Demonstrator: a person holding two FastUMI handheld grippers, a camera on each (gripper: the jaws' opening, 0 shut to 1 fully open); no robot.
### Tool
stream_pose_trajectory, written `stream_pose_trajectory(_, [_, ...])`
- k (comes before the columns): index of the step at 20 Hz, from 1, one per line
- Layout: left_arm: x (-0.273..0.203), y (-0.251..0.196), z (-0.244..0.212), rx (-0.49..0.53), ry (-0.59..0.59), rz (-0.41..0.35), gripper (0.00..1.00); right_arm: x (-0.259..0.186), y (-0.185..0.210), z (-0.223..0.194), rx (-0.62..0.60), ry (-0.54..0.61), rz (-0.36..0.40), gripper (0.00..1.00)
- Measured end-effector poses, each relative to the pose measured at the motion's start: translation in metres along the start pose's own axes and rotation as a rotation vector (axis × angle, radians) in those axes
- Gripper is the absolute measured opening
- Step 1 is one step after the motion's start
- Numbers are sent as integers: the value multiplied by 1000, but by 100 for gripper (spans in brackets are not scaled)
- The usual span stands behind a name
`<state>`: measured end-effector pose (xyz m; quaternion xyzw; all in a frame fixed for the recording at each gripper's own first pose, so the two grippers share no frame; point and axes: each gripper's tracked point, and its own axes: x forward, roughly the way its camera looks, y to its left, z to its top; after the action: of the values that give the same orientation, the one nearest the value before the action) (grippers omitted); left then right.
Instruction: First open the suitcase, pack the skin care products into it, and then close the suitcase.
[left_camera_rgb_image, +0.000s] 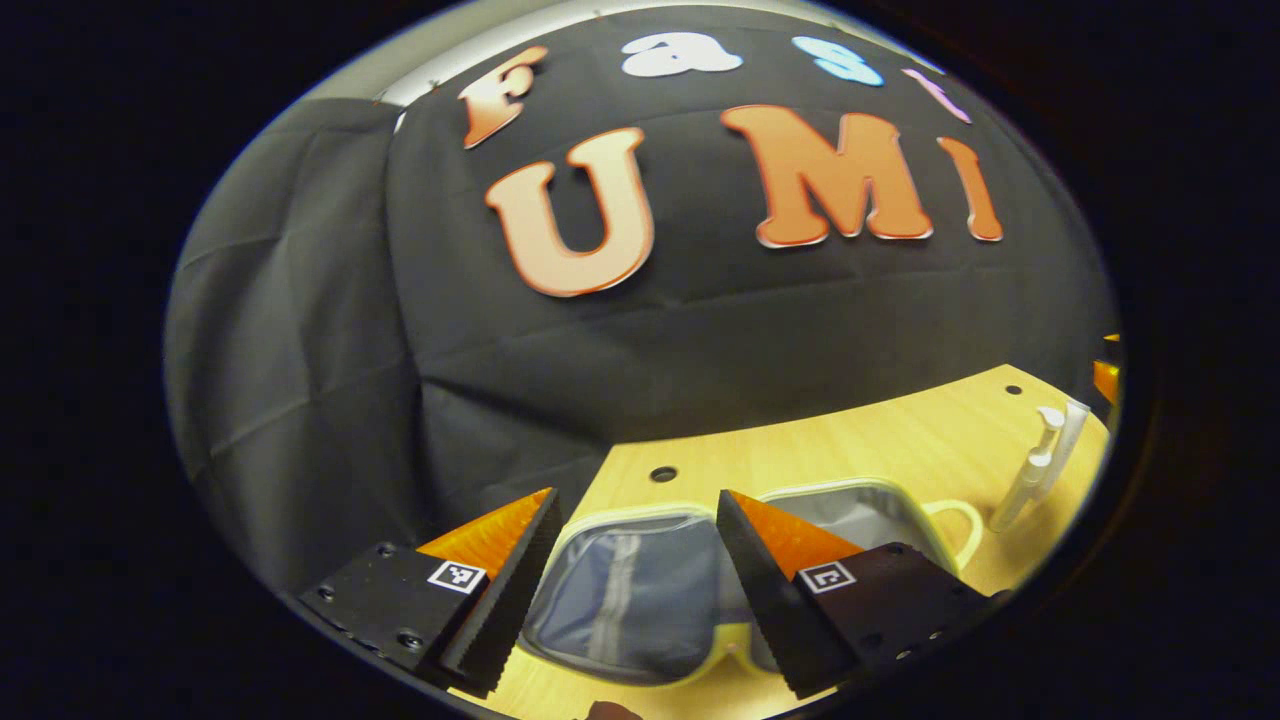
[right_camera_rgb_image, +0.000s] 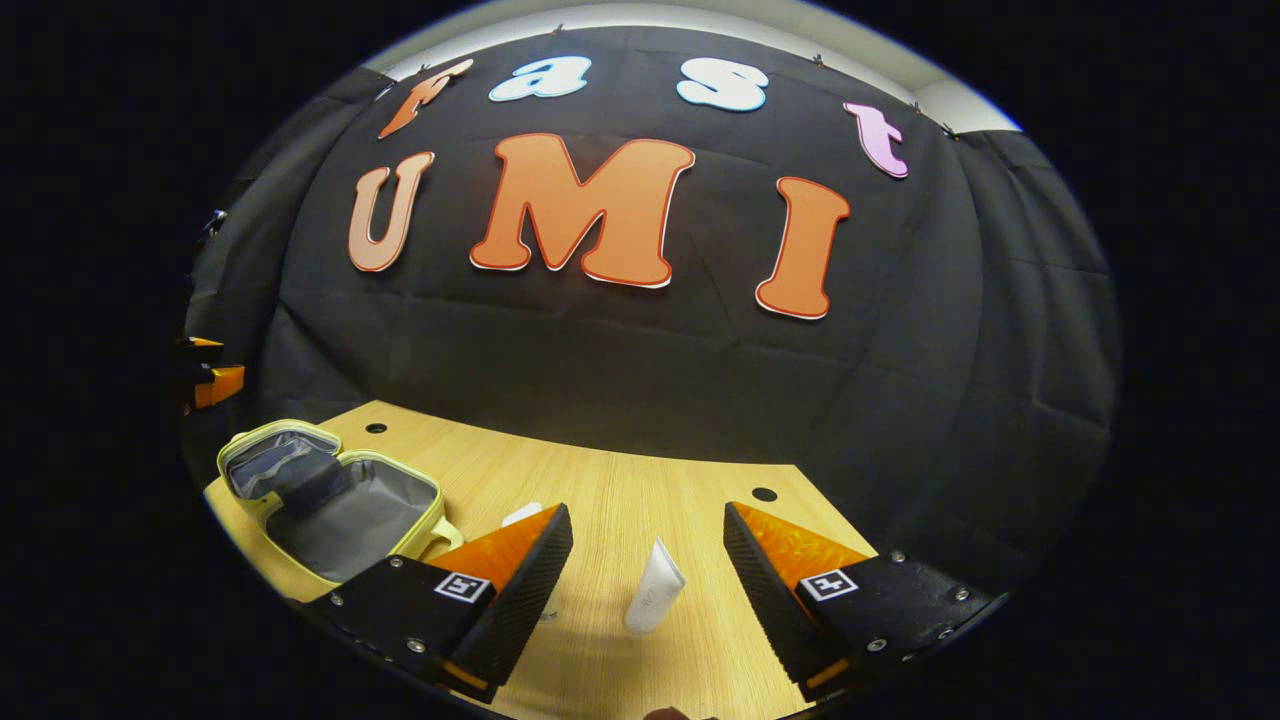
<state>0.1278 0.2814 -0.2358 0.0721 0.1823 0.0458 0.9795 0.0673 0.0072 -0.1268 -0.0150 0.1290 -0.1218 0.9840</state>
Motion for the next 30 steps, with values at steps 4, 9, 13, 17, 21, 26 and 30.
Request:
stream_pose_trajectory(4, [-7, -102, 19, 32, -66, -133, 99, 7, -14, -16, 24, 18, 20, 97])
stream_pose_trajectory(9, [-11, -210, 12, 76, -34, -325, 99, 9, -28, -34, 21, 43, 34, 97])
stream_pose_trajectory(13, [-14, -269, -1, 98, 1, -449, 99, 12, -29, -49, 24, 79, 55, 97])
stream_pose_trajectory(17, [-18, -322, -22, 113, 67, -560, 99, 15, -28, -60, 31, 111, 77, 97])
stream_pose_trajectory(21, [-21, -363, -42, 137, 120, -637, 100, 18, -33, -75, 30, 150, 90, 97])
stream_pose_trajectory(26, [-20, -403, -69, 169, 194, -714, 100, 21, -40, -87, 23, 189, 94, 97])
stream_pose_trajectory(30, [-8, -428, -93, 198, 253, -739, 100, 23, -41, -93, 10, 210, 110, 97])
